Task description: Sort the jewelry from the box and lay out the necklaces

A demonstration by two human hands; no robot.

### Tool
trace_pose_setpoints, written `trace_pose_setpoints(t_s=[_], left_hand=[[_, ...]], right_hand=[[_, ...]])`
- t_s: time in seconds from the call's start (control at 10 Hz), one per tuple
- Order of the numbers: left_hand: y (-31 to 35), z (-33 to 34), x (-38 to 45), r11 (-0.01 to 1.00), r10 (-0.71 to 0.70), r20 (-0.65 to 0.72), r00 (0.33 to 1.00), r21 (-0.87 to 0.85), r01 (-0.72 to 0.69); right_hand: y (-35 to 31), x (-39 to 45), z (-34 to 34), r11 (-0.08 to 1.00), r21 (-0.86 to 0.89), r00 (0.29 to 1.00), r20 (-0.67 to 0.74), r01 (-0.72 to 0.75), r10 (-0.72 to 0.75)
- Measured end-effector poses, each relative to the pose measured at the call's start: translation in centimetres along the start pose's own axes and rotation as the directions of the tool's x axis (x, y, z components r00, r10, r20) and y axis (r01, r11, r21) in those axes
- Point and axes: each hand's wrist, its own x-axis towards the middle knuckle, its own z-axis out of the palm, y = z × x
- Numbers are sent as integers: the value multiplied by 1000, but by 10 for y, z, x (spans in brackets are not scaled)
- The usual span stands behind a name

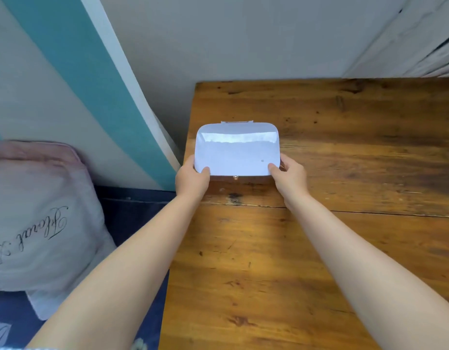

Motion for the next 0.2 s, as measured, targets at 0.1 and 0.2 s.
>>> trace_pose_setpoints(t_s=[0.1,0.2], left_hand=[[-3,1,2,1000,31,22,999,-4,-31],[-15,3,-9,990,108,5,994,94,-108]], right_hand=[[1,0,0,999,-47,1000,1,21,-21],[-5,-6,-1,995,-99,1000,-3,13,-14]])
